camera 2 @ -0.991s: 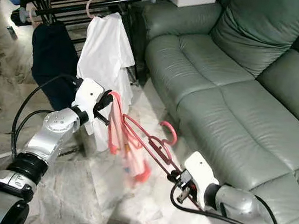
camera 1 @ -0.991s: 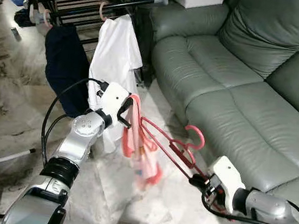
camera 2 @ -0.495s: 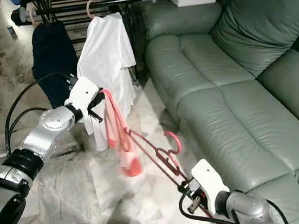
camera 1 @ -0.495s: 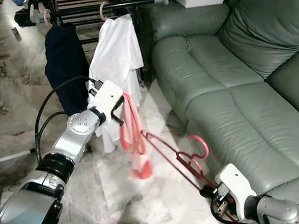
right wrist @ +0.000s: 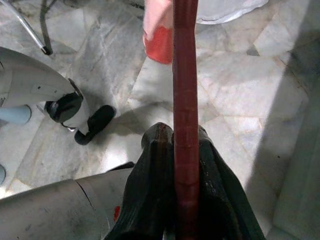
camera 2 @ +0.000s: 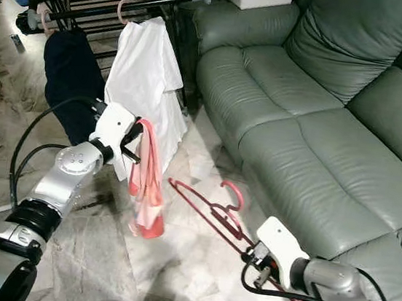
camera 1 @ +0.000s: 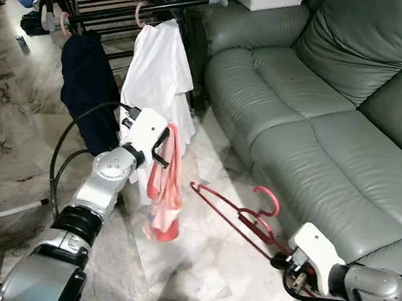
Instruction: Hang hanger
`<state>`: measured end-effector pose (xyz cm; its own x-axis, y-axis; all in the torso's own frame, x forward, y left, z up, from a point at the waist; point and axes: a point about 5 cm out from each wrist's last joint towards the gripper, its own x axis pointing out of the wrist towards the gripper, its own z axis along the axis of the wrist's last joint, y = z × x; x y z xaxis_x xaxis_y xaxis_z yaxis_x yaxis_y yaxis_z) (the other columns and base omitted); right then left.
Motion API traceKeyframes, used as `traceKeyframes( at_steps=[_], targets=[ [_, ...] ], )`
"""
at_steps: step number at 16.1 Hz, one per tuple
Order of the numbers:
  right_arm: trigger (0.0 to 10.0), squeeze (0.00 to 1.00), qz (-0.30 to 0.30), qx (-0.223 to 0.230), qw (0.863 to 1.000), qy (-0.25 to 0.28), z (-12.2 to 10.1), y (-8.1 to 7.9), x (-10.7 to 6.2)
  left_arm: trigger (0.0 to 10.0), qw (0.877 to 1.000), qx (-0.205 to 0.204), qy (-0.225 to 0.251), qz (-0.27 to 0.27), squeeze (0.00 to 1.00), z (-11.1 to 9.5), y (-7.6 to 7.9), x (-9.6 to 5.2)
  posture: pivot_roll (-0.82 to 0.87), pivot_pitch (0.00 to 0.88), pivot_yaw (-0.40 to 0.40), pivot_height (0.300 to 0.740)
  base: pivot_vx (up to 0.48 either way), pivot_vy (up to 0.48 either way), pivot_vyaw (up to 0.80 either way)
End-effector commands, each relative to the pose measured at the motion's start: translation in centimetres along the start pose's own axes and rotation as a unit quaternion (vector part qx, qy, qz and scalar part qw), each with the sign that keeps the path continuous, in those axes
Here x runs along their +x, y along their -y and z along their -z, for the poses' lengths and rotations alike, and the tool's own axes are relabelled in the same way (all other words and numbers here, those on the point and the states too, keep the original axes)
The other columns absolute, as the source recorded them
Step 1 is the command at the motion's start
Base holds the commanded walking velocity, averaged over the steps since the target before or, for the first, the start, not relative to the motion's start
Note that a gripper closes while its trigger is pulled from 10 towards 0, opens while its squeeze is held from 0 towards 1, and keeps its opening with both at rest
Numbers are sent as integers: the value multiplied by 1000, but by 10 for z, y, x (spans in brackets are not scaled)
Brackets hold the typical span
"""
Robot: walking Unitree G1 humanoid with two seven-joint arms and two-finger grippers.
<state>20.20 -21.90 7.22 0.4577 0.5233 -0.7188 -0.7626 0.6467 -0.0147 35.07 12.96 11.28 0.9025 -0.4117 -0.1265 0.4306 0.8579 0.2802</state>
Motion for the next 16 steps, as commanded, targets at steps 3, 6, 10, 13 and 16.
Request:
traceKeyframes(
  at_steps=[3,6,10,13,16],
  targets=[
    [10000,0,-11,-3,1000,12,-6,-3,5,10000,1000,6,18,-1,0,-10,-2,2,-83,58,75,740,0,0,0],
    [10000,0,-5,-1,1000,10,-5,0,5,10000,1000,3,27,2,0,-15,-1,2,-83,57,73,740,0,0,0],
    [10000,0,9,-2,1000,10,-4,5,6,10000,999,-2,41,15,0,-22,1,2,-79,55,71,740,0,0,0],
    [10000,0,5,-7,1000,17,-8,7,1,10000,999,6,30,9,0,-18,-1,1,-81,56,72,740,0,0,0],
    [10000,0,11,-16,1000,18,-11,12,-6,10000,1000,9,26,9,0,-16,-1,0,-87,57,75,740,0,0,0]
  ],
)
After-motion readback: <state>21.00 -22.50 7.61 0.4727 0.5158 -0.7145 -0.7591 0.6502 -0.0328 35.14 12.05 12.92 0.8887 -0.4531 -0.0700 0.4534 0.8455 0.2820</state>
